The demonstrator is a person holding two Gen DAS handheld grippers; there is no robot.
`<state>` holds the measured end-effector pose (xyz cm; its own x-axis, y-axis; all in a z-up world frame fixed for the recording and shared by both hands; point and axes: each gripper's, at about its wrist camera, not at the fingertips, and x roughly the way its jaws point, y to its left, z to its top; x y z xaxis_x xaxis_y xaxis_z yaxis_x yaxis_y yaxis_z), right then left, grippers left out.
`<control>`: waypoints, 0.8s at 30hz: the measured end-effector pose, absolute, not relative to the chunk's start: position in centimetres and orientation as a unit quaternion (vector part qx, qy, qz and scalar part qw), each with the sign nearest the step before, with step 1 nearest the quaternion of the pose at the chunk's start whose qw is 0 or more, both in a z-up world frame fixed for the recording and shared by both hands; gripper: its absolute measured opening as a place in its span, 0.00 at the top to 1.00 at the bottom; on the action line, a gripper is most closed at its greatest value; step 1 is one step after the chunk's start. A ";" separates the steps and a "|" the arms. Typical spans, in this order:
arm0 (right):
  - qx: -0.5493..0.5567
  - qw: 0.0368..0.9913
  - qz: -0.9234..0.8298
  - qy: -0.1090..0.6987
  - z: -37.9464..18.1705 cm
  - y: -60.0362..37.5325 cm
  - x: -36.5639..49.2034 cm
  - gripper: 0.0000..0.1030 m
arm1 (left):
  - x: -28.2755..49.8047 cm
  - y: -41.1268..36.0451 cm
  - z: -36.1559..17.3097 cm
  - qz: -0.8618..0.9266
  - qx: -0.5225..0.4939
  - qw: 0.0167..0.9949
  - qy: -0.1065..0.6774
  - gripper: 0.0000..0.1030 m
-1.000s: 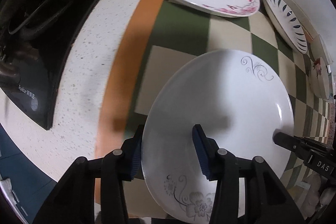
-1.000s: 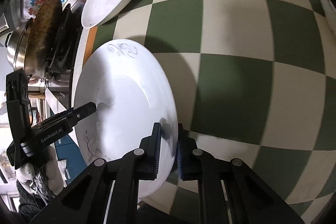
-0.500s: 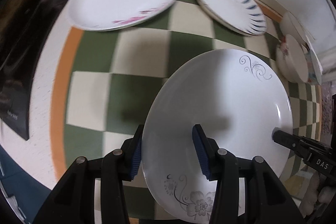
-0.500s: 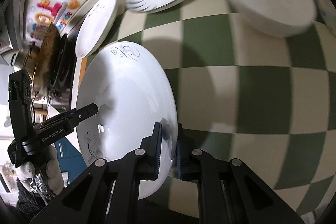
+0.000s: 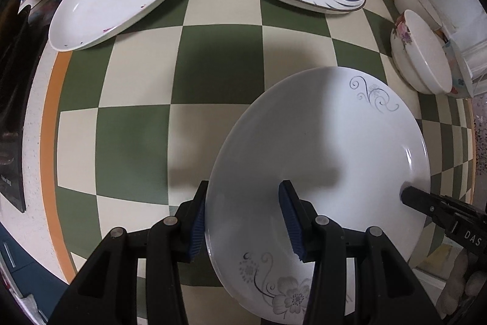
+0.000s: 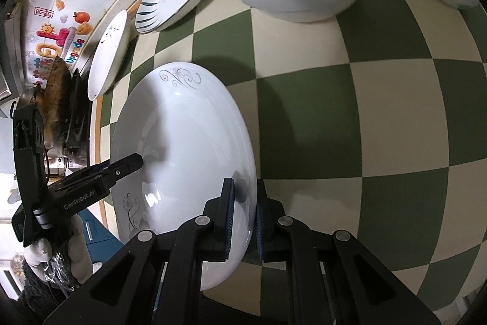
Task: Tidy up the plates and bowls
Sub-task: 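Lift the swirl plate with both grippers, set it on the cloth, open both, then grasp the rim of the pink-flower white plate with both grippers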
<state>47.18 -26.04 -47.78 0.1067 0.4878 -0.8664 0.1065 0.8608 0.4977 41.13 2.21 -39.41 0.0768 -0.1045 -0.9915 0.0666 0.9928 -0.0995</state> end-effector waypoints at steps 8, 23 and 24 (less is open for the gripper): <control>0.217 0.703 0.139 0.662 -48.4 -25.6 47.7 0.86 | 41.9 1.7 -40.1 -0.043 -0.024 0.730 0.682 0.59; 0.207 0.731 0.190 0.622 -37.6 -25.6 50.5 0.79 | 43.2 10.9 -27.7 0.076 -0.114 0.803 0.580 0.55; 0.199 0.731 0.203 0.621 -36.7 -24.3 51.5 0.75 | 43.7 12.0 -27.5 0.086 -0.117 0.804 0.577 0.53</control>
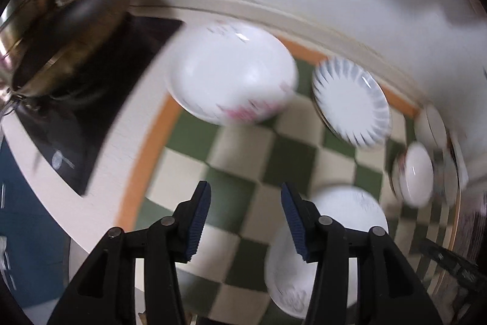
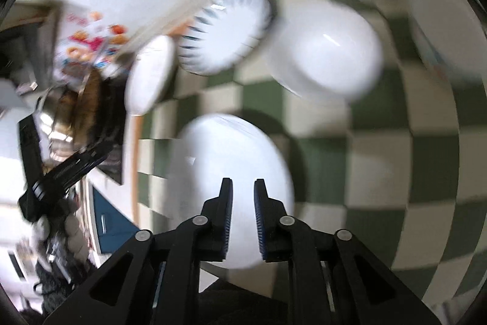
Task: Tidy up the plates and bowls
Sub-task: 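Grasp the rim of the pink-flower white plate with both grippers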
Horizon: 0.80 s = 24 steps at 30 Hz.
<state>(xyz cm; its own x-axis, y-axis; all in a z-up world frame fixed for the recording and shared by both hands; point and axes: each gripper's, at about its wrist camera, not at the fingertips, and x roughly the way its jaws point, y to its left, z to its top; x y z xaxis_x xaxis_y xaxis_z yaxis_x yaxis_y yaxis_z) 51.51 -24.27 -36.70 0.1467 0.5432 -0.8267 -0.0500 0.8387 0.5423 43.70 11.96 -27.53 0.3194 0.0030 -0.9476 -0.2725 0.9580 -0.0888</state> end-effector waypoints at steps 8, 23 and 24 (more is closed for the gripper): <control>0.154 0.740 0.267 0.598 -34.2 -11.6 63.2 0.63 | 49.1 21.6 -31.8 0.128 -0.205 0.771 0.590 0.53; 0.065 0.711 0.249 0.655 -44.1 0.6 80.4 0.66 | 56.2 25.8 -40.0 0.111 -0.236 0.740 0.620 0.54; 0.065 0.707 0.245 0.661 -44.8 0.9 80.9 0.67 | 56.4 25.9 -40.2 0.109 -0.237 0.741 0.619 0.57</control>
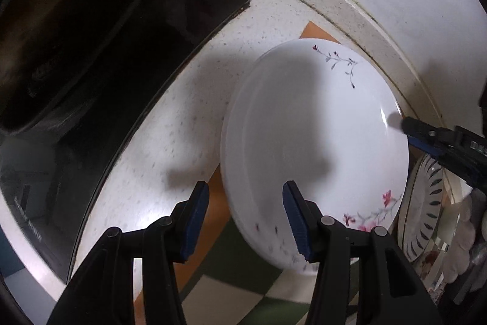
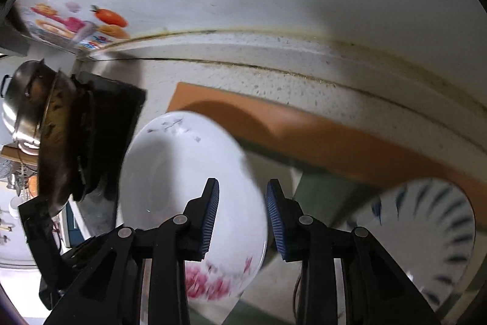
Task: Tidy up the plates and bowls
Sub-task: 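Grasp the rim of the pink-flower white plate with both grippers, then carry the pink-flower plate with both grippers onto the swirl plate and release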
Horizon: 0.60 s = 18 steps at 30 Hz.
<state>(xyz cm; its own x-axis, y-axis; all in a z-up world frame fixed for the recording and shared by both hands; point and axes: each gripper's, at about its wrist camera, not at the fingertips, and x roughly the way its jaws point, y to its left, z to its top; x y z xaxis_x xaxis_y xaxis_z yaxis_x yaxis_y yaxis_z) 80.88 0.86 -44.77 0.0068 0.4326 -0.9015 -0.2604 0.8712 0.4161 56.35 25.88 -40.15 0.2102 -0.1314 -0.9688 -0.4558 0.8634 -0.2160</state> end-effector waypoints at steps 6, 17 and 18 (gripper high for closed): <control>0.060 0.701 0.255 0.664 -46.3 1.5 81.7 0.84 | 57.4 25.5 -41.1 0.106 -0.215 0.746 0.622 0.73; 0.071 0.710 0.248 0.655 -44.5 -0.4 79.0 0.87 | 56.9 24.8 -39.3 0.092 -0.199 0.760 0.612 0.73; 0.073 0.711 0.247 0.654 -44.2 -0.8 78.7 0.88 | 56.7 24.6 -38.9 0.090 -0.195 0.762 0.611 0.73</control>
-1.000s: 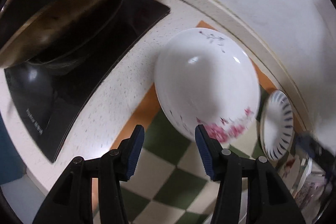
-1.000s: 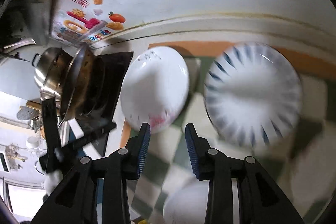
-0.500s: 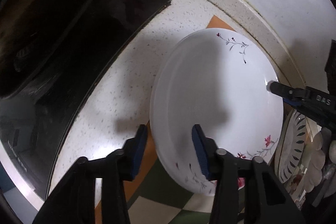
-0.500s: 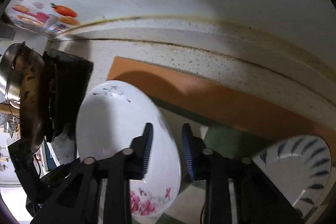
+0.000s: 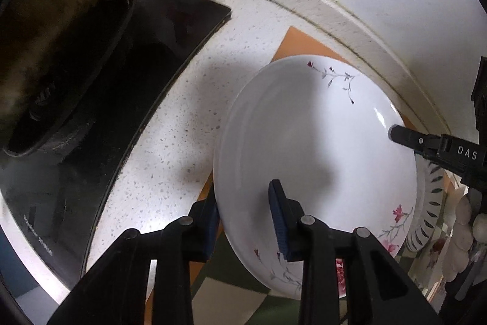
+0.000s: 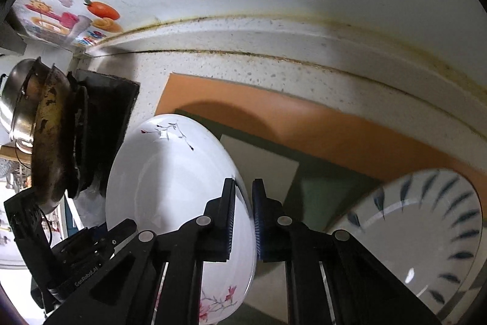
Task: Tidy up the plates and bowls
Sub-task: 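Carry the pink-flower plate with both grippers onto the swirl plate and release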
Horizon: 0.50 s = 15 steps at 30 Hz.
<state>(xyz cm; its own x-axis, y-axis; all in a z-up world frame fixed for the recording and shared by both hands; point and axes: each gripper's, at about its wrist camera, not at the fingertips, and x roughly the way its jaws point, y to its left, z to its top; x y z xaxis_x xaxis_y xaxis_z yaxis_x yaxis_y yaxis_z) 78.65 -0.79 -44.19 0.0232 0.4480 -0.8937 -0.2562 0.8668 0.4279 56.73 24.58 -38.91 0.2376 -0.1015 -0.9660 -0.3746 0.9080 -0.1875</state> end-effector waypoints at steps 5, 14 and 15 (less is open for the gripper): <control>0.090 0.717 0.252 0.644 -41.9 -3.1 75.7 0.88 | 55.3 23.5 -36.8 0.080 -0.184 0.771 0.604 0.73; 0.125 0.728 0.241 0.630 -38.2 -9.6 67.3 0.88 | 52.7 20.0 -34.0 0.040 -0.154 0.781 0.604 0.73; 0.129 0.729 0.238 0.629 -38.0 -10.4 66.3 0.88 | 52.2 19.1 -33.6 0.033 -0.145 0.783 0.605 0.73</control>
